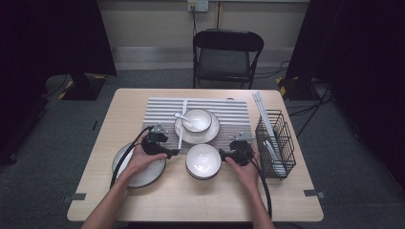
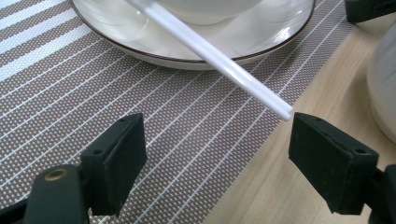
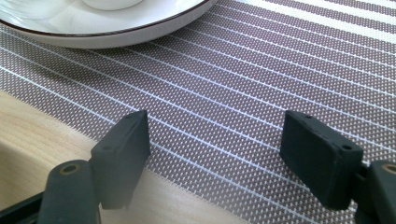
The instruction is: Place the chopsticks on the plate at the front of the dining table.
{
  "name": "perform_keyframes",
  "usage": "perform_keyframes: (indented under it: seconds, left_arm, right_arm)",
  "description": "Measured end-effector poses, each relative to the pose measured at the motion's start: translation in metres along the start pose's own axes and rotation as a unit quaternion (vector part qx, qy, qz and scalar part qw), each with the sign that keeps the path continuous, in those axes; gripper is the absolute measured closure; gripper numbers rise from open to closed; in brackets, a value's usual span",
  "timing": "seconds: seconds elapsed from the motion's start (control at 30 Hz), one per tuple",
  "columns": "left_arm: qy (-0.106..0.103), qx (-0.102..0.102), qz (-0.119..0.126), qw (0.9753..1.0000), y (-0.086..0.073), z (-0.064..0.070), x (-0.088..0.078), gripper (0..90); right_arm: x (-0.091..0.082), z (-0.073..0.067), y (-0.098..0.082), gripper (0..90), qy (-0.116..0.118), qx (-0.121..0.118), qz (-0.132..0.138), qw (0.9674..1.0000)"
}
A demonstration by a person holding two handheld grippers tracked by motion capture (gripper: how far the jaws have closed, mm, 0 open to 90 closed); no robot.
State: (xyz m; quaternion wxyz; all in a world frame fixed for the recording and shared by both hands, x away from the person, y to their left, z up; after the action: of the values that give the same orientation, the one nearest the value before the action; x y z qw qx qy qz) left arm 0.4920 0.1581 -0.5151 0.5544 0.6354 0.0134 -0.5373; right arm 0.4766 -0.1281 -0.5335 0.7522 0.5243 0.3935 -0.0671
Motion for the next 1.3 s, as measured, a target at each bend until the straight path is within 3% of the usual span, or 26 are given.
perform_keyframes:
  seconds: [0.5, 0.6, 0.67, 0.77, 0.93, 1.1, 1.3]
  left_arm:
    - [0.003, 0.005, -0.004, 1.0000, 0.000, -0.002, -0.003, 19.3]
    - [0.000, -0.005, 0.003, 1.0000, 0.000, -0.003, -0.003, 19.3]
    - [0.004, 0.006, -0.005, 1.0000, -0.001, -0.002, -0.005, 19.3]
    - [-0.006, -0.005, 0.010, 0.9999, 0.002, -0.001, -0.008, 19.1]
    - [0.010, -0.012, 0.004, 0.9999, 0.000, -0.008, -0.008, 19.8]
    - [0.011, -0.021, -0.002, 0.9997, -0.001, -0.009, -0.002, 20.9]
    - [0.016, -0.010, -0.001, 0.9998, 0.000, -0.007, -0.002, 21.4]
  right_arm:
    - [0.000, 0.000, 0.000, 23.6, 0.000, 0.000, 0.000, 1.0000]
    - [0.000, 0.000, 0.000, 23.6, 0.000, 0.000, 0.000, 1.0000]
    - [0.000, 0.000, 0.000, 23.6, -0.001, 0.000, 0.000, 1.0000]
    - [0.000, 0.000, 0.000, 23.6, 0.000, 0.000, 0.000, 1.0000]
    - [0.000, 0.000, 0.000, 23.6, 0.000, 0.000, 0.000, 1.0000]
    - [0.000, 0.000, 0.000, 23.6, -0.001, 0.000, 0.000, 1.0000]
    - [0.000, 0.000, 0.000, 23.6, 0.000, 0.000, 0.000, 1.0000]
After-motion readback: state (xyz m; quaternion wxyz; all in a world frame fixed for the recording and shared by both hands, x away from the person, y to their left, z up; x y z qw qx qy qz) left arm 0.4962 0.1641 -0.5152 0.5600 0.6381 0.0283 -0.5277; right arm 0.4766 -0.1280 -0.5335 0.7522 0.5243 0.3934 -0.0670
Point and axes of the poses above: each handheld gripper's, and its own axes: x roughly forward along the jaws, y roughly out of its top, z roughly to its right, the point moved 5 cm from there along x, roughly forward along the jaws, and after that the axes turned 10 degrees about -x, right-handed, at the moved point
